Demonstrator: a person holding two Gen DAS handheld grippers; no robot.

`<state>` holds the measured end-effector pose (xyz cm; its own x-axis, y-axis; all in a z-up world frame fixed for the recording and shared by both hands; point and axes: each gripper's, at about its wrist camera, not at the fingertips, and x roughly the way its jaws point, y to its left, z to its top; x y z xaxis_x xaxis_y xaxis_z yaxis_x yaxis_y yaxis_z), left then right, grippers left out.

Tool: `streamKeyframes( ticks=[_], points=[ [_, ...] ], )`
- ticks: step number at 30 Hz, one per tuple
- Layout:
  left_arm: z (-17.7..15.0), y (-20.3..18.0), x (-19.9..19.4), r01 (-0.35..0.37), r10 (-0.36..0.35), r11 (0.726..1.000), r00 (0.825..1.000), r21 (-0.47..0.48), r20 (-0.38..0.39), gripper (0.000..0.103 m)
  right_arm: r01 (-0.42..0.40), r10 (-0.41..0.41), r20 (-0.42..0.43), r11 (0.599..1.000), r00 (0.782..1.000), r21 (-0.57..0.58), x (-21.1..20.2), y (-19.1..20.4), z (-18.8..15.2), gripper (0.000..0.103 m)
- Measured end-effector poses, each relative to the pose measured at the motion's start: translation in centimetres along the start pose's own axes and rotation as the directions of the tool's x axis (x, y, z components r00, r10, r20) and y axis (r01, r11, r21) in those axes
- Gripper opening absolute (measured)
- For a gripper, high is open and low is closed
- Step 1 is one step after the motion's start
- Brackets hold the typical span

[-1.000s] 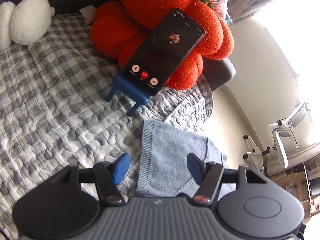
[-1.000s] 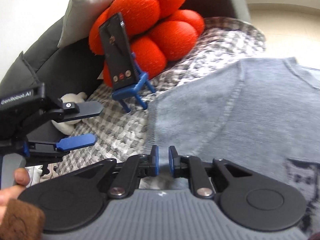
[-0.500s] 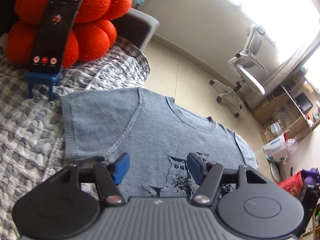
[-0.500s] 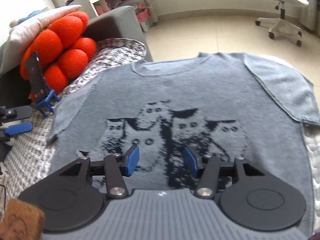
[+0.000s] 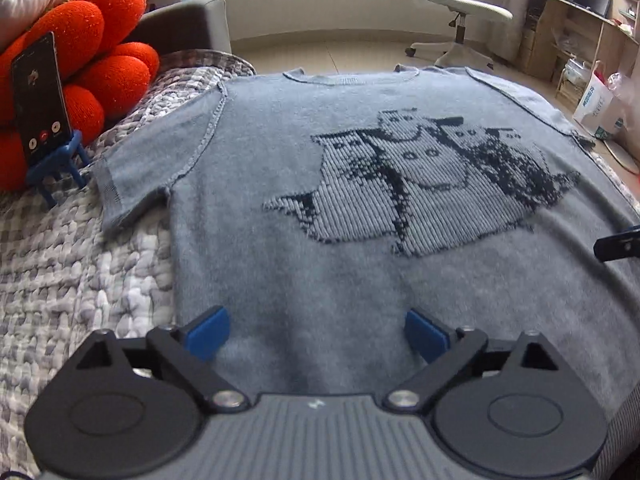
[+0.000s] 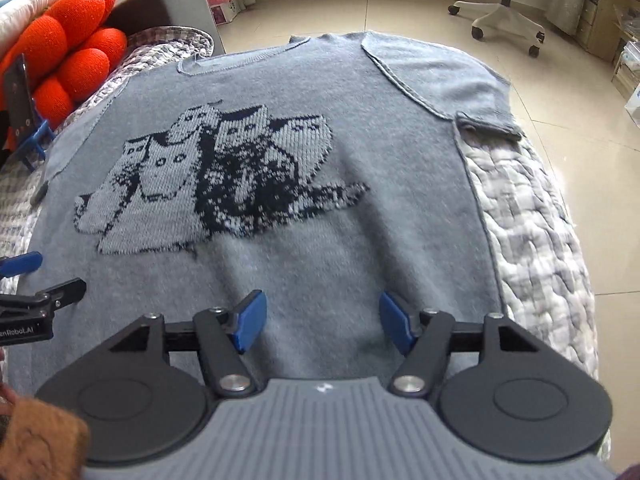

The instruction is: Fold clothes

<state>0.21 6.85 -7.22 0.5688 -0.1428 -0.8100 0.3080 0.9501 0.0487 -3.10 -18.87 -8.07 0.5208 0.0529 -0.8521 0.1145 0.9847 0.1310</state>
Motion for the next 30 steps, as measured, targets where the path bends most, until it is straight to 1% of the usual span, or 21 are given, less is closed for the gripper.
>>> streamKeyframes(
  ticks=[2,4,7,9,11,13,14,15,16,17,18,19,20,21,22,23,24,26,27,28,30],
  points=[
    [-0.5,0.0,-0.5,0.002,-0.002,1.000,0.999,0.000,-0.036,0.098,0.010,-0.010,-0.022,1.000,1.000,-0.004,-0.7,-0.2,-0.9,0.068],
    [-1.1,-0.3,-1.0,0.001,0.001,1.000,0.997,0.024,-0.074,0.098,0.013,-0.013,-0.043,1.000,0.999,-0.022,-1.3,-0.3,-1.9,0.068],
    [-2.2,-1.2,-1.9,0.014,0.000,0.994,0.991,0.106,-0.133,0.099,0.022,-0.031,-0.094,0.995,0.995,-0.100,-2.1,-0.2,-3.3,0.071],
    [-3.0,-1.7,-2.6,0.038,-0.010,0.986,0.985,0.162,-0.172,0.099,0.026,-0.045,-0.127,0.988,0.991,-0.152,-2.5,-0.1,-4.3,0.074],
    [-3.6,-2.1,-3.3,0.053,-0.008,0.974,0.979,0.218,-0.204,0.099,0.030,-0.070,-0.170,0.973,0.983,-0.230,-3.0,0.1,-5.4,0.078],
    [-3.8,-2.1,-4.2,0.047,0.002,0.966,0.981,0.254,-0.192,0.099,0.031,-0.083,-0.179,0.960,0.980,-0.279,-3.6,0.0,-6.2,0.078],
    [-3.8,-2.1,-4.8,0.042,0.001,0.964,0.986,0.261,-0.164,0.099,0.034,-0.078,-0.156,0.963,0.985,-0.267,-4.1,-0.3,-6.3,0.078],
    [-3.7,-2.1,-5.4,0.037,-0.002,0.963,0.992,0.266,-0.129,0.099,0.037,-0.073,-0.134,0.966,0.988,-0.256,-4.6,-0.6,-6.3,0.076],
    [-3.6,-2.1,-6.1,0.030,-0.013,0.962,0.998,0.272,-0.062,0.099,0.039,-0.068,-0.111,0.969,0.991,-0.244,-5.2,-0.9,-6.3,0.074],
    [-3.6,-2.2,-6.6,0.022,-0.023,0.961,1.000,0.275,0.002,0.099,0.038,-0.058,-0.086,0.974,0.995,-0.222,-5.5,-1.1,-6.2,0.068],
    [-3.5,-2.4,-7.0,0.014,-0.032,0.961,0.998,0.277,0.061,0.099,0.029,-0.040,-0.055,0.983,0.998,-0.183,-5.7,-1.3,-5.8,0.056],
    [-3.3,-2.7,-7.1,0.008,-0.034,0.961,0.995,0.275,0.091,0.099,0.019,-0.023,-0.023,0.989,0.999,-0.145,-5.9,-1.4,-5.5,0.050],
    [-3.1,-3.0,-7.0,0.007,-0.037,0.962,0.994,0.273,0.102,0.099,0.015,-0.015,0.002,0.994,1.000,-0.112,-5.9,-1.5,-5.0,0.042],
    [-2.7,-3.4,-6.6,0.013,-0.044,0.962,0.993,0.272,0.108,0.099,0.021,-0.020,0.015,0.996,1.000,-0.090,-5.4,-1.5,-4.6,0.037],
    [-2.6,-3.8,-6.1,0.020,-0.052,0.961,0.993,0.276,0.110,0.099,0.028,-0.026,0.027,0.997,0.999,-0.068,-5.0,-1.5,-4.1,0.035],
    [-2.6,-4.1,-5.5,0.026,-0.056,0.957,0.994,0.288,0.095,0.099,0.033,-0.031,0.040,0.998,0.999,-0.046,-4.5,-1.5,-3.6,0.030],
    [-2.6,-4.4,-4.9,0.032,-0.058,0.953,0.995,0.302,0.076,0.099,0.039,-0.038,0.052,0.999,0.998,-0.023,-4.1,-1.5,-3.1,0.028],
    [-3.1,-4.7,-3.6,0.025,-0.032,0.937,0.999,0.347,0.013,0.099,0.048,-0.050,0.067,0.998,0.997,0.031,-3.3,-2.1,-2.2,0.028],
    [-3.5,-4.4,-3.3,0.032,-0.033,0.935,0.999,0.352,-0.003,0.100,0.046,-0.050,0.064,0.997,0.997,0.058,-3.0,-2.7,-1.9,0.028],
    [-3.8,-3.9,-3.0,0.042,-0.040,0.936,0.999,0.351,-0.014,0.101,0.040,-0.045,0.058,0.996,0.997,0.082,-2.7,-3.2,-1.6,0.029],
    [-4.0,-1.8,-3.0,0.091,-0.072,0.956,0.994,0.279,-0.079,0.101,0.003,-0.006,0.031,0.997,1.000,0.077,-2.7,-3.5,-1.9,0.030]
  ],
)
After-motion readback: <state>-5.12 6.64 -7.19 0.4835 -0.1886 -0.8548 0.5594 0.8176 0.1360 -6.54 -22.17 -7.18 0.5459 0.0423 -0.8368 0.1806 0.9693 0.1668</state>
